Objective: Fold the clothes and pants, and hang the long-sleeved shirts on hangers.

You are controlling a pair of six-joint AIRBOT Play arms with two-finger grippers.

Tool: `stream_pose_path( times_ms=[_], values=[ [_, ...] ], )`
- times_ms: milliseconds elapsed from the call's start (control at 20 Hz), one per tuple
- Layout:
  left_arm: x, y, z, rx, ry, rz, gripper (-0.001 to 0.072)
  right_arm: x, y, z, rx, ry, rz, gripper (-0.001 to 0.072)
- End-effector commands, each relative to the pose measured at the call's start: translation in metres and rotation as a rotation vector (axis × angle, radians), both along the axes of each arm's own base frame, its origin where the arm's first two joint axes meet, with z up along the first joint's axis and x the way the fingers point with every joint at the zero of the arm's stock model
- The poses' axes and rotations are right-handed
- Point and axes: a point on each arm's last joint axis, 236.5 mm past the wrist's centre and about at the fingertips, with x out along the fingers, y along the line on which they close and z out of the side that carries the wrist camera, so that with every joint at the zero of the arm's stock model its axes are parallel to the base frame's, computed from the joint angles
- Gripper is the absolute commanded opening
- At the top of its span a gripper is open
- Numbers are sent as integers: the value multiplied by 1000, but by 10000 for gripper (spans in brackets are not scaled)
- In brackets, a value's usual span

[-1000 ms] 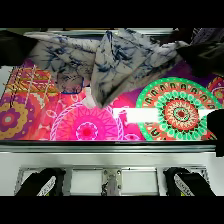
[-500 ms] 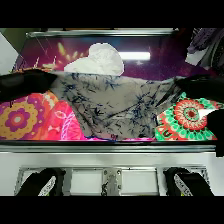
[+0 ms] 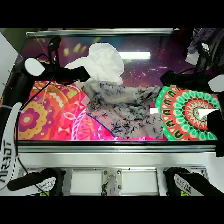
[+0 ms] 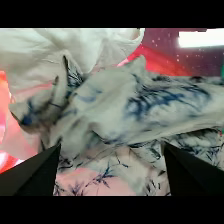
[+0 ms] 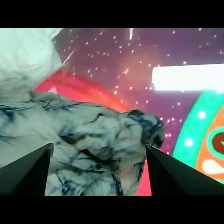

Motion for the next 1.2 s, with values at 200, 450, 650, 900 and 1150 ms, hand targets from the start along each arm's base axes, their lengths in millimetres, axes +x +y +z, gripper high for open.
stream_pose_path(
  times_ms=[200, 450, 650, 900, 1150],
  values=[
    [-12, 56, -95, 41, 285, 55, 680, -48, -43, -40, -48, 177, -12, 487],
    [-58, 47, -184, 60, 423, 68, 680, -160, -9, -134, 102, 550, -73, 487],
    [-69, 17, -213, 96, 479, -34, 680, -213, 20, -185, 147, 732, -87, 486],
    [-59, -10, -219, 107, 472, -89, 620, -227, 50, -209, 139, 771, -73, 487],
    [-55, -16, -215, 107, 451, -96, 14, -216, 87, -227, 184, 768, -80, 487]
  ],
)
